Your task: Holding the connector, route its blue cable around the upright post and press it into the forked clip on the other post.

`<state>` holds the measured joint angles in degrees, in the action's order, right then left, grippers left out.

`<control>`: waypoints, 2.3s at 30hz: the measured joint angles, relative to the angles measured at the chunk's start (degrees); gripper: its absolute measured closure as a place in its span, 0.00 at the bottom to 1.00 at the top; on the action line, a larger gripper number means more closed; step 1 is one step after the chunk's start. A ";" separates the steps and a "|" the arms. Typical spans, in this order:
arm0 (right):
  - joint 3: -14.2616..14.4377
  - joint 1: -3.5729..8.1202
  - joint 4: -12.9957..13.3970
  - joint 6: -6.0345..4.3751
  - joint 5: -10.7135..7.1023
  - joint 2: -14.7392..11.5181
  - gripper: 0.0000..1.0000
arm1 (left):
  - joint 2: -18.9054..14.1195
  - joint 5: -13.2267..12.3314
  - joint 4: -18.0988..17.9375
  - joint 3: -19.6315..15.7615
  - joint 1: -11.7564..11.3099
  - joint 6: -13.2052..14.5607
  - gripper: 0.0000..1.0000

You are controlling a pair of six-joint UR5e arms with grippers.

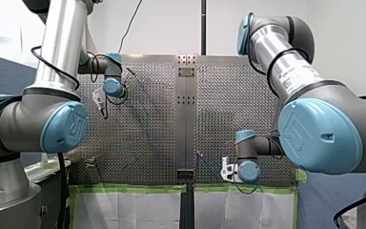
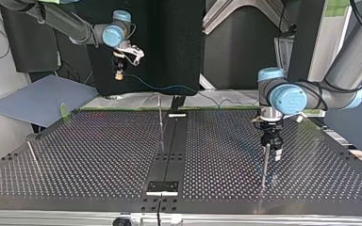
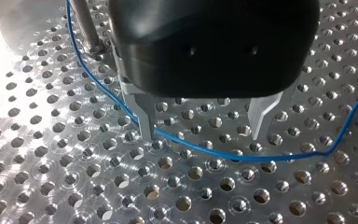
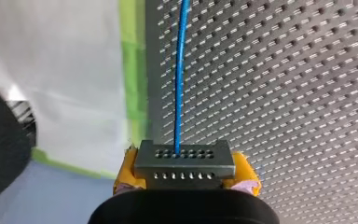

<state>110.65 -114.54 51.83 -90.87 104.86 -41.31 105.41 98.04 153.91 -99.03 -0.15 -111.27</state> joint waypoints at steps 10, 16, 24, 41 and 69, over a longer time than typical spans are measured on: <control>0.22 -0.67 0.00 1.24 -3.05 -4.93 1.00 | 0.00 -0.02 0.04 0.00 0.00 0.00 0.00; 0.79 -0.86 0.14 1.44 -3.27 -6.29 1.00 | 0.00 -0.04 0.17 0.00 0.07 0.00 0.00; 1.52 -0.64 0.88 1.51 -3.10 -4.81 1.00 | 0.00 -0.03 0.32 0.00 0.09 0.00 0.00; 1.55 -0.47 1.60 1.45 -3.01 -1.47 1.00 | -0.10 0.07 5.15 -0.02 0.79 -4.76 0.00; 1.55 -0.46 2.41 0.56 -3.46 -1.46 1.00 | -13.22 8.78 19.95 -5.25 -0.89 -0.33 0.00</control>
<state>112.20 -115.00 54.24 -90.30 101.41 -42.77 92.19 106.82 173.86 -104.28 -1.05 -111.59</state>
